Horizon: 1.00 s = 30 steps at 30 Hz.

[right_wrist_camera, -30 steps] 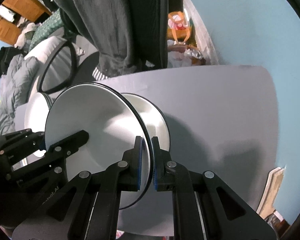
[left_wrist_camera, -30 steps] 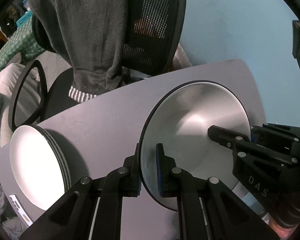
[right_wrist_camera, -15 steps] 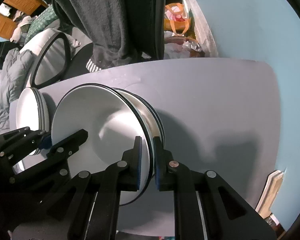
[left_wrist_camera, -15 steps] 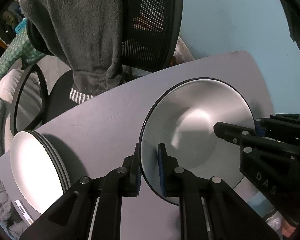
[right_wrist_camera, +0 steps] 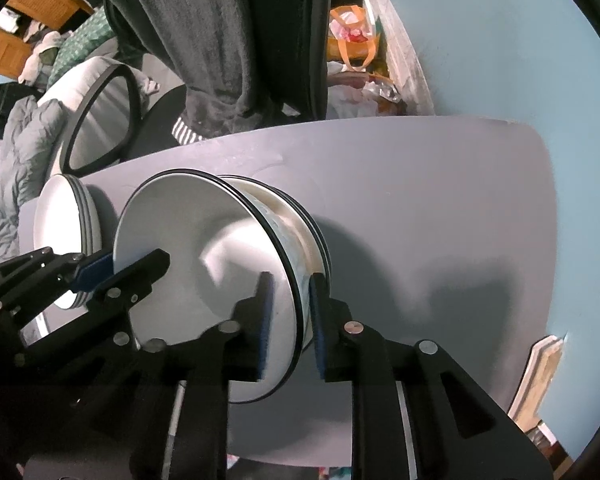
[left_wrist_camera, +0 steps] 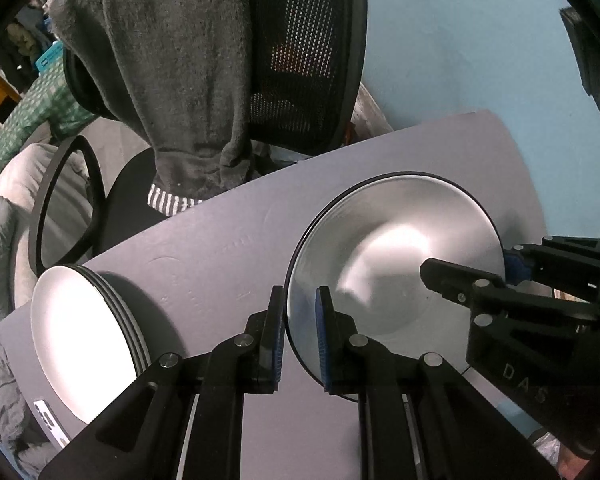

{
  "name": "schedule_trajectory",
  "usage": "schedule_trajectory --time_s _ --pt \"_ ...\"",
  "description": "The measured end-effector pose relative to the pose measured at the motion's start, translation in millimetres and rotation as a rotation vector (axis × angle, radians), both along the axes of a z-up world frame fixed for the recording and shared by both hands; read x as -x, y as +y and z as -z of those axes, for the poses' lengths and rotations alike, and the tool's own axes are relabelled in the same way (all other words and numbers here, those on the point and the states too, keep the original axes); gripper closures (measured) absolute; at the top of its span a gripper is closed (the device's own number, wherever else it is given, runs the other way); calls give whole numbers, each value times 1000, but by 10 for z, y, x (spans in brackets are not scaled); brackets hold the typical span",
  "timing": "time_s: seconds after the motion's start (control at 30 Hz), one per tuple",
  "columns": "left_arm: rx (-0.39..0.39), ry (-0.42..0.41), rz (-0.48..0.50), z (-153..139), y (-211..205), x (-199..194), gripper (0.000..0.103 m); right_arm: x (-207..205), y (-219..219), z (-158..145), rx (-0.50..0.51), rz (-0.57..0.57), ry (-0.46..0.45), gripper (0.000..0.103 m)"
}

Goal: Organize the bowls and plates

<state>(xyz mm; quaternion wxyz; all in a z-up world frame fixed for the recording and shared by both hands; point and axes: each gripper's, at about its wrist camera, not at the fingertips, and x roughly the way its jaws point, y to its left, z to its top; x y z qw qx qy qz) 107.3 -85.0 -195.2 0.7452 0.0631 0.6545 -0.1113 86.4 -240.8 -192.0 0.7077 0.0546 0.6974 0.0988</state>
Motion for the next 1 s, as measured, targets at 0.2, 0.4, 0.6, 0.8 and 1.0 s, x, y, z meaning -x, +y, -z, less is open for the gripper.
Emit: schedule_trajectory --time_s 0.2,0.4,0.6,0.8,1.0 --pt "20 -7 -24 -50 34 54 89 41 -2 -97 -3 23 -23 76" --pt "35 -19 -34 -135 85 120 88 86 18 -254 15 14 -74 65" --pt "24 -70 -43 -350 176 232 88 160 65 -455 39 -8 -139 60" --pt "41 -109 -63 -574 320 374 76 251 177 -666 40 -47 -199 50" --pt "66 -142 -101 -788 501 508 68 341 319 -850 32 -90 -243 47"
